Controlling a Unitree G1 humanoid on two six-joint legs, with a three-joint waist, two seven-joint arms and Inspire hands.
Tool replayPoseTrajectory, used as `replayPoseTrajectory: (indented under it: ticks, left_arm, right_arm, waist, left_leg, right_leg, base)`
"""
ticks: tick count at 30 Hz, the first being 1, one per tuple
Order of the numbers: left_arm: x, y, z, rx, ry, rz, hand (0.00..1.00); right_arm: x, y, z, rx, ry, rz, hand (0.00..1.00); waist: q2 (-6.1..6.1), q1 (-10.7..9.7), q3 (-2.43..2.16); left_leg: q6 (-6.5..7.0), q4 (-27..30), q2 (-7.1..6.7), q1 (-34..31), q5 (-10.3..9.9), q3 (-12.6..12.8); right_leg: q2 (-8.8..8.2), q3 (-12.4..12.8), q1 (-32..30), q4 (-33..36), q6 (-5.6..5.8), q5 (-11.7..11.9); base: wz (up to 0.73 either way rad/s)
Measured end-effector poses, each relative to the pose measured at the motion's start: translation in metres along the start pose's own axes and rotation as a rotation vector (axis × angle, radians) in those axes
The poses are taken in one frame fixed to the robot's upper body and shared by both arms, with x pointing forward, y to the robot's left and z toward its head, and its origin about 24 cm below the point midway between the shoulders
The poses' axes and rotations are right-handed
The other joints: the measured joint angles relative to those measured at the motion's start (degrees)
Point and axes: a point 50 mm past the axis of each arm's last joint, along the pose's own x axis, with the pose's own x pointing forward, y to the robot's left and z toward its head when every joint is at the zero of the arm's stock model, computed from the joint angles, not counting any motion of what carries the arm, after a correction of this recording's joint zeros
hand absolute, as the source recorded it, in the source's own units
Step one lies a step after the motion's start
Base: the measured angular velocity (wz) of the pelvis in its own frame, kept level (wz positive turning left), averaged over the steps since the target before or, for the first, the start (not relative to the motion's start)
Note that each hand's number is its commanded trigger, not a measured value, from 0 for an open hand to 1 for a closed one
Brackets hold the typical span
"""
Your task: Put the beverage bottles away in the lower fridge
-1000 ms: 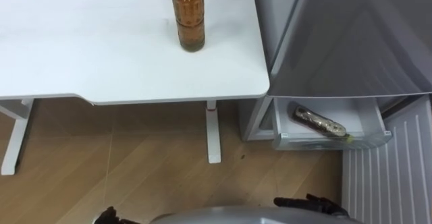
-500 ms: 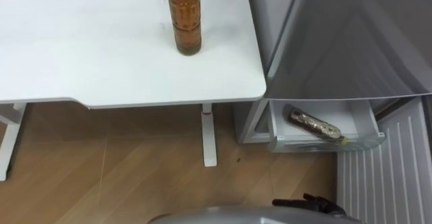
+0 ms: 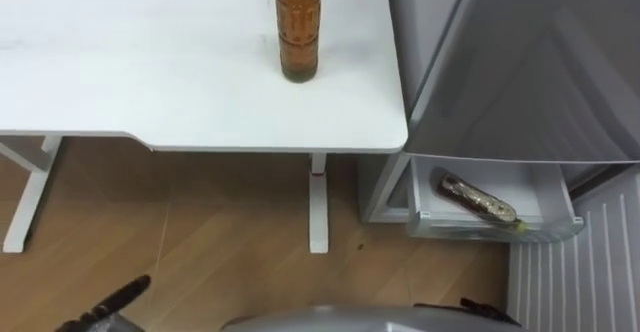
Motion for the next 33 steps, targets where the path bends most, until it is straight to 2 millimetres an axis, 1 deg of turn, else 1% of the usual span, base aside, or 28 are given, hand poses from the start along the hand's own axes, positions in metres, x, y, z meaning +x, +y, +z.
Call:
replayPoseTrajectory:
  ticks: [1, 3, 4, 7, 10, 13, 14, 15, 19, 22, 23, 24, 27, 31, 33]
  left_arm:
    - [-0.001, -0.001, 0.006, -0.02, -0.03, 0.008, 0.0]
    - [-0.008, -0.006, 0.027, -0.088, -0.134, 0.026, 0.0]
    - [-0.01, -0.007, 0.032, -0.103, -0.156, 0.028, 0.0]
    - [-0.021, -0.012, 0.055, -0.195, -0.264, 0.046, 0.0]
    - [-0.028, -0.014, 0.067, -0.25, -0.315, 0.056, 0.0]
    - [-0.039, -0.018, 0.082, -0.317, -0.374, 0.046, 0.0]
    - [-0.046, -0.02, 0.089, -0.35, -0.409, 0.029, 0.0]
    - [-0.052, -0.023, 0.096, -0.368, -0.451, 0.014, 0.0]
    - [-0.072, -0.032, 0.111, -0.336, -0.611, -0.045, 0.0]
    - [-0.104, -0.04, 0.133, -0.325, -0.816, -0.131, 0.0]
    - [-0.108, -0.041, 0.137, -0.325, -0.846, -0.142, 0.0]
    - [-0.117, -0.044, 0.142, -0.326, -0.893, -0.176, 0.0]
    - [-0.134, -0.054, 0.15, -0.323, -0.971, -0.266, 0.0]
    - [-0.15, -0.057, 0.157, -0.334, -1.032, -0.359, 0.0]
    - [-0.162, -0.058, 0.164, -0.35, -1.074, -0.428, 0.0]
  right_arm:
    - [0.0, -0.001, 0.001, -0.008, -0.003, -0.002, 0.0]
    - [0.0, -0.002, 0.003, -0.036, -0.009, -0.007, 0.0]
    - [0.0, -0.002, 0.003, -0.041, -0.01, -0.008, 0.0]
    - [-0.002, -0.005, 0.003, -0.049, -0.024, -0.017, 0.0]
    - [-0.003, -0.008, 0.001, -0.043, -0.03, -0.024, 0.0]
    - [-0.003, -0.008, 0.002, -0.055, -0.034, -0.025, 0.0]
    - [-0.002, -0.007, 0.002, -0.056, -0.04, -0.024, 0.0]
    - [-0.002, -0.006, 0.004, -0.055, -0.05, -0.02, 0.0]
    - [-0.002, -0.004, 0.005, -0.054, -0.068, -0.012, 0.0]
    - [-0.002, -0.004, 0.005, -0.054, -0.077, -0.015, 0.0]
    - [-0.002, -0.004, 0.005, -0.057, -0.079, -0.015, 0.0]
    - [-0.002, -0.004, 0.006, -0.064, -0.084, -0.017, 0.0]
    - [-0.002, -0.004, 0.007, -0.065, -0.094, -0.023, 0.0]
    - [-0.001, -0.004, 0.004, -0.055, -0.088, -0.025, 0.0]
    - [-0.001, -0.004, 0.004, -0.055, -0.095, -0.02, 0.0]
  waist:
    - [0.01, 0.01, -0.01]
    - [0.21, -0.04, -0.1]
    - [0.24, -0.05, -0.13]
    - [0.35, -0.07, -0.15]
    - [0.36, -0.1, -0.14]
    - [0.38, -0.01, -0.13]
    - [0.36, -0.04, -0.12]
    - [0.44, -0.07, -0.08]
    - [0.55, -0.11, -0.02]
    - [0.73, -0.26, 0.09]
    - [0.8, -0.39, 0.11]
    - [0.98, -0.57, 0.25]
    - [1.26, -0.68, 0.51]
    - [1.29, -1.73, 0.53]
    - [1.3, -2.03, 0.54]
  left_leg:
    - [0.0, -0.01, 0.0, 0.1, 0.0, -0.01]
    - [-0.02, -0.07, 0.01, 0.46, -0.01, -0.25]
    - [-0.02, -0.07, 0.01, 0.48, -0.01, -0.27]
    - [-0.03, -0.11, 0.04, 0.5, -0.02, -0.53]
    - [-0.03, -0.13, 0.0, 0.48, -0.02, -0.86]
    - [0.06, -0.12, -0.26, 0.47, -0.07, -2.7]
    - [0.17, -0.14, -0.38, 0.44, -0.14, -3.42]
    - [0.18, -0.13, -0.42, 0.42, -0.15, -3.52]
    - [0.19, -0.04, -0.46, 0.44, -0.15, -3.63]
    - [0.23, -0.09, -0.47, 0.29, -0.18, -3.87]
    - [0.24, -0.09, -0.47, 0.29, -0.18, -3.87]
    - [0.24, -0.08, -0.47, 0.28, -0.18, -3.86]
    - [0.24, -0.05, -0.5, 0.14, -0.18, -3.82]
    - [0.24, -0.01, -0.54, 0.06, -0.18, -3.93]
    - [0.25, 0.09, -0.59, 0.12, -0.17, -4.27]
  right_leg:
    - [0.0, 0.0, 0.09, 0.0, 0.0, 0.0]
    - [0.02, -0.03, 0.43, -0.03, 0.0, 0.0]
    - [0.02, -0.08, 0.44, -0.01, 0.0, 0.0]
    - [0.06, 0.04, 0.38, 0.09, -0.01, 0.0]
    - [0.06, 0.04, 0.41, 0.03, -0.01, 0.01]
    - [0.06, -0.01, 0.44, -0.04, -0.02, 0.01]
    - [0.07, -0.03, 0.43, -0.07, -0.02, 0.01]
    - [0.05, -0.06, 0.54, -0.12, -0.01, 0.01]
    - [0.02, -0.24, 0.74, -0.12, -0.01, 0.01]
    - [0.02, -0.33, 0.66, -0.19, 0.01, -0.01]
    - [0.02, -0.31, 0.66, -0.19, 0.02, -0.01]
    - [0.02, -0.28, 0.63, -0.19, 0.02, -0.02]
    - [0.01, -0.24, 0.52, -0.27, 0.03, -0.02]
    - [0.05, -0.36, 0.89, -0.91, 0.04, -0.02]
    - [0.04, -0.21, 0.9, -0.96, 0.05, -0.03]
  base:
    - [0.0]
    - [0.0]
    - [0.0]
    - [0.0]
    - [0.0]
    - [0.0]
    - [0.0]
    - [0.03]
    - [0.04]
    - [0.0]
    - [0.0]
    - [0.0]
    - [0.0]
    - [0.03]
    - [0.0]
